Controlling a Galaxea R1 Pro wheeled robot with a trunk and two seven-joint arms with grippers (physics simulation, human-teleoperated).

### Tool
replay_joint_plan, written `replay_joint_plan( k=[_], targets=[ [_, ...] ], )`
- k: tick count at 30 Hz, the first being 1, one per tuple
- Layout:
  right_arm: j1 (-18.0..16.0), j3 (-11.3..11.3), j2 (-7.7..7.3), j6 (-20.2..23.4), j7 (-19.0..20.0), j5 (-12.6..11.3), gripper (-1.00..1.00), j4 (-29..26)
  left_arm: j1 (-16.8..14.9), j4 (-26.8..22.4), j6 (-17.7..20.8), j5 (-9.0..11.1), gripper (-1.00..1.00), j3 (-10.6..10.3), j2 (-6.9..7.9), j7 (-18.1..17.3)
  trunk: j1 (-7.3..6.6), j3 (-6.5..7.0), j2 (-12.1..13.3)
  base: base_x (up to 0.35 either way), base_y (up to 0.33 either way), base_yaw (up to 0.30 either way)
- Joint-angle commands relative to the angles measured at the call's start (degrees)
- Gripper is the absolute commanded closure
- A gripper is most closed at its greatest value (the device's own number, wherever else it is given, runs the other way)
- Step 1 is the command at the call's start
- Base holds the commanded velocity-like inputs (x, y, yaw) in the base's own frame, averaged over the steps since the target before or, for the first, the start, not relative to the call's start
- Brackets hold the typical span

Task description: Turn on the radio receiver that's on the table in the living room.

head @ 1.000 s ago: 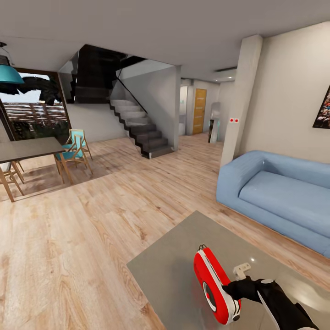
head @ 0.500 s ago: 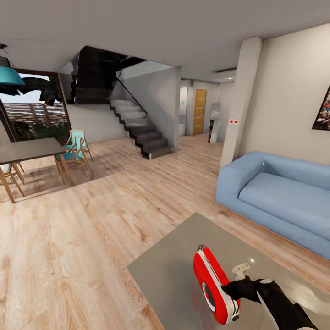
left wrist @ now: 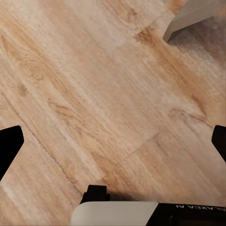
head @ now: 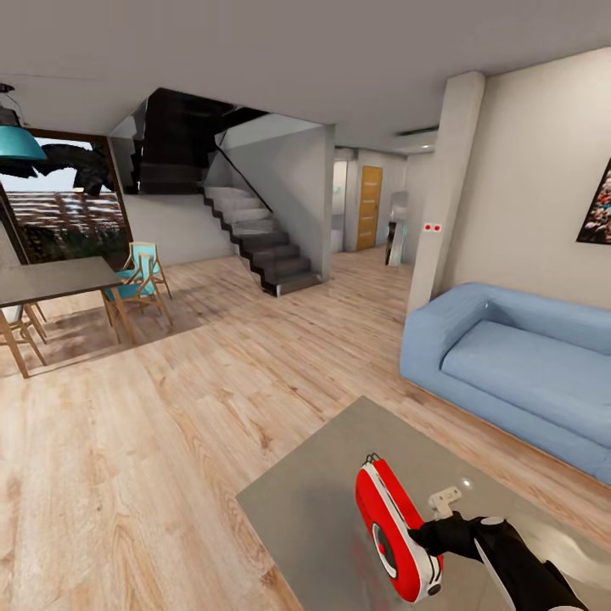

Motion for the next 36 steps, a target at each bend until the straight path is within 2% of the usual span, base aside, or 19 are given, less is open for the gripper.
replay_joint_plan(
  k=[1, 12, 20, 26, 27, 29, 31, 33, 36],
  targets=[
    [0.0, 0.0, 0.01, 0.0, 0.0, -0.2, 1.00, 0.0, 0.0, 0.0, 0.0, 0.0, -1.00, 0.0, 0.00, 0.0, -0.23, 0.19, 0.4, 0.000, 0.000, 0.000],
    [0.0, 0.0, 0.01, 0.0, -0.1, -0.2, 1.00, 0.0, 0.0, 0.0, 0.1, 0.0, -1.00, 0.0, 0.07, 0.0, -2.64, 2.16, 4.8, 0.000, 0.000, 0.000],
    [0.0, 0.0, 0.56, 0.0, -0.9, -0.2, 1.00, 0.0, 0.0, 0.0, 0.1, 0.0, -1.00, 0.1, -0.13, 0.3, -2.64, 2.16, 4.8, 0.000, 0.000, 0.000],
    [0.0, 0.1, 0.82, 0.0, 0.1, 0.2, 1.00, -0.3, 0.0, -0.3, 0.3, -0.3, -1.00, -0.5, -0.15, 0.1, -2.64, 2.16, 4.8, 0.000, 0.000, 0.000],
    [0.0, 0.1, 0.96, -0.1, 0.2, 0.2, 1.00, -0.4, 0.0, -0.6, 0.3, -0.3, 1.00, -0.6, -0.21, 0.1, -2.64, 2.16, 4.8, 0.000, 0.000, 0.000],
    [0.0, 0.0, 1.25, -0.1, 0.3, 0.1, 1.00, -1.0, 0.0, -1.3, 0.3, -1.2, 1.00, -0.7, -0.31, 0.1, -2.64, 2.16, 4.8, 0.000, 0.000, 0.000],
    [0.0, 0.0, 1.53, -0.1, 0.5, 0.1, 1.00, -2.1, 0.0, -3.3, 0.2, -3.3, 1.00, -0.7, -0.38, 0.1, -2.64, 2.16, 4.8, 0.000, 0.000, 0.000],
    [0.0, 0.0, 1.83, -0.1, 0.6, 0.1, 1.00, -3.3, 0.0, -7.5, 0.2, -4.6, 1.00, -0.7, -0.46, 0.0, -2.64, 2.16, 4.8, 0.000, 0.000, 0.000],
    [0.0, 0.0, 2.05, 0.0, 2.6, 0.0, 1.00, -4.6, 0.0, -14.1, 0.4, -5.4, 1.00, -0.4, -0.59, 0.2, -2.64, 2.16, 4.8, 0.000, 0.000, 0.000]
  ],
)
